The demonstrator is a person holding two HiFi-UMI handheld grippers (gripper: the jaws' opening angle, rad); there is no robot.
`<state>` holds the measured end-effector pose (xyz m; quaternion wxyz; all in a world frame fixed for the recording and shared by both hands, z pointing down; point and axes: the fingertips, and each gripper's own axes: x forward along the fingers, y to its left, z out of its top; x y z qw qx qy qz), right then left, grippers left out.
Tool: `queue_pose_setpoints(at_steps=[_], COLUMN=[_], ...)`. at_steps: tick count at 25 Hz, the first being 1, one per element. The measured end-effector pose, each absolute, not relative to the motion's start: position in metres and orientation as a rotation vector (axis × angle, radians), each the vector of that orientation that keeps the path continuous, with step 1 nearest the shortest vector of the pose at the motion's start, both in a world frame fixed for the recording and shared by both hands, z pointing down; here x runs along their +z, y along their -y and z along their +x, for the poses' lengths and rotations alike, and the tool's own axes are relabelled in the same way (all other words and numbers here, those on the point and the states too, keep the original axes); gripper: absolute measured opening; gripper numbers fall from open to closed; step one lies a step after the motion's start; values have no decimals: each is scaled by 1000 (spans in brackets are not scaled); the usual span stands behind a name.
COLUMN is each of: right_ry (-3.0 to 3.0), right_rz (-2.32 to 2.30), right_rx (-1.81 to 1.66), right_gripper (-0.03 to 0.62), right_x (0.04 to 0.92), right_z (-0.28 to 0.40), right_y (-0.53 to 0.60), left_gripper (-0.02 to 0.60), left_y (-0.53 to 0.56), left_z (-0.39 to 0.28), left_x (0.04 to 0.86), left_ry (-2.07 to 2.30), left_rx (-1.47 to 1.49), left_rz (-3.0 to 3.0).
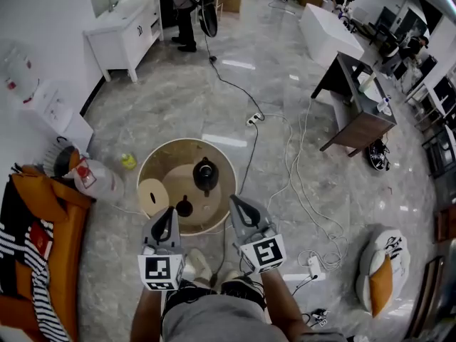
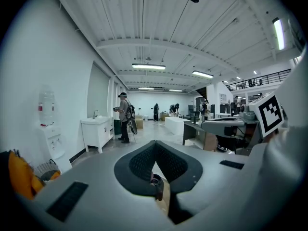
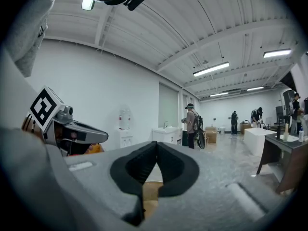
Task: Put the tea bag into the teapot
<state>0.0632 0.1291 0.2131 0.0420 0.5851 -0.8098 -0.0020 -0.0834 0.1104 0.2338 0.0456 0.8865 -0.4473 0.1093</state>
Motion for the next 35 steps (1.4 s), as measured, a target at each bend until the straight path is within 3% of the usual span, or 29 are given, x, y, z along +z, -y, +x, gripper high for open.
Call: queue_pose_setpoints(at_steps=[11,35], right_ry=[2454,2429], right_rz=[1693,1340], right_rx=[120,413], right_gripper=[0,0], right_x=[282,561], right_z=[32,36], right_y=[-72,-7], left_gripper=[17,17], left_y=[-59,-9], left_z=[-110,-103], left_x=[302,540], left_ry=[1348,1466], left_rx=[359,441], left_rz=[2612,2232])
